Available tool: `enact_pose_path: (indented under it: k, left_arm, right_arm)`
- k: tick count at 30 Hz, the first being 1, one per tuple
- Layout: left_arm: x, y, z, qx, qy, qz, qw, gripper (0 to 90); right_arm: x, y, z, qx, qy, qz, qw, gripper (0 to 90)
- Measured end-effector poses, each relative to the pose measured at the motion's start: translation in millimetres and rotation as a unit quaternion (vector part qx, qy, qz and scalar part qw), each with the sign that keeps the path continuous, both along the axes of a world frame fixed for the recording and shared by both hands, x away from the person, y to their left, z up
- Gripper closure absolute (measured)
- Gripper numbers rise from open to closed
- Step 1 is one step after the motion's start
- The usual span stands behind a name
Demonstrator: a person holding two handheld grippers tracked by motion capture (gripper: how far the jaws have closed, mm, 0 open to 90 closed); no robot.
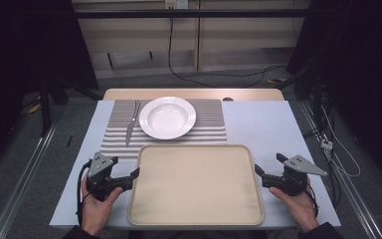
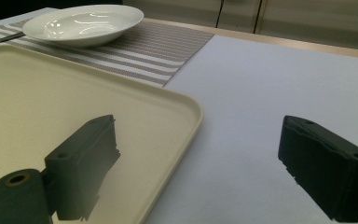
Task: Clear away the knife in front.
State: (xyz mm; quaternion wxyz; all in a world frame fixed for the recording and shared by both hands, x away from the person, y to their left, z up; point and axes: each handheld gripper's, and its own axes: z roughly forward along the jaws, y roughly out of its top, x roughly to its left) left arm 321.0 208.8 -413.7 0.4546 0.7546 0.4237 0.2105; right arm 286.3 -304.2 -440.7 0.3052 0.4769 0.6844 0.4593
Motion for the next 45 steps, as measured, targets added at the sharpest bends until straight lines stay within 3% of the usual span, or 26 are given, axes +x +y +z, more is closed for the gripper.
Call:
enact_pose_path:
  k: [8,14,19,26,29,31,33,35,39,45]
  left_arm:
    - [4.0,-3.5,2.6,-0.003,0.012,-0.017,0.9998,17.5]
    - [16.3,-1.6,3.4,-0.004,0.034,-0.02,0.9992,13.6]
    - [26.3,-1.8,4.0,0.005,0.035,-0.029,0.999,10.5]
    - [40.1,2.9,9.8,-0.008,0.044,-0.008,0.999,10.5]
    - [47.6,3.8,11.6,0.004,0.042,-0.001,0.9991,8.9]
    - [52.6,5.2,12.7,0.007,0.052,0.0,0.9986,7.6]
    - [57.3,5.8,13.7,0.007,0.052,0.001,0.9986,10.3]
    - [61.0,5.5,16.1,0.023,0.039,0.009,0.9989,11.2]
    - [71.9,5.6,22.3,0.041,0.035,0.009,0.9985,12.0]
    - [91.5,9.2,22.7,0.034,0.031,0.006,0.9989,11.9]
  right_arm:
    - [0.1,-1.0,-0.5,0.004,0.003,0.0,1.0,11.5]
    - [0.0,-1.1,-0.7,0.002,0.004,0.0,1.0,11.5]
    - [0.4,-1.9,-1.6,0.003,0.011,-0.004,0.9999,11.5]
    - [-0.3,-1.1,-0.6,0.0,0.01,-0.006,0.9999,11.5]
    - [-0.2,-0.8,-0.8,-0.002,0.01,-0.006,0.9999,11.5]
    - [0.0,-1.1,-0.9,-0.002,0.011,-0.009,0.9999,11.5]
    - [0.1,-1.6,-1.0,-0.001,0.012,-0.01,0.9999,11.5]
    - [0.3,-2.3,-1.3,-0.002,0.013,-0.01,0.9999,11.5]
    - [0.2,-2.1,-1.2,-0.001,0.013,-0.01,0.9999,11.5]
    - [0.2,-1.3,-1.3,-0.002,0.013,-0.008,0.9999,11.5]
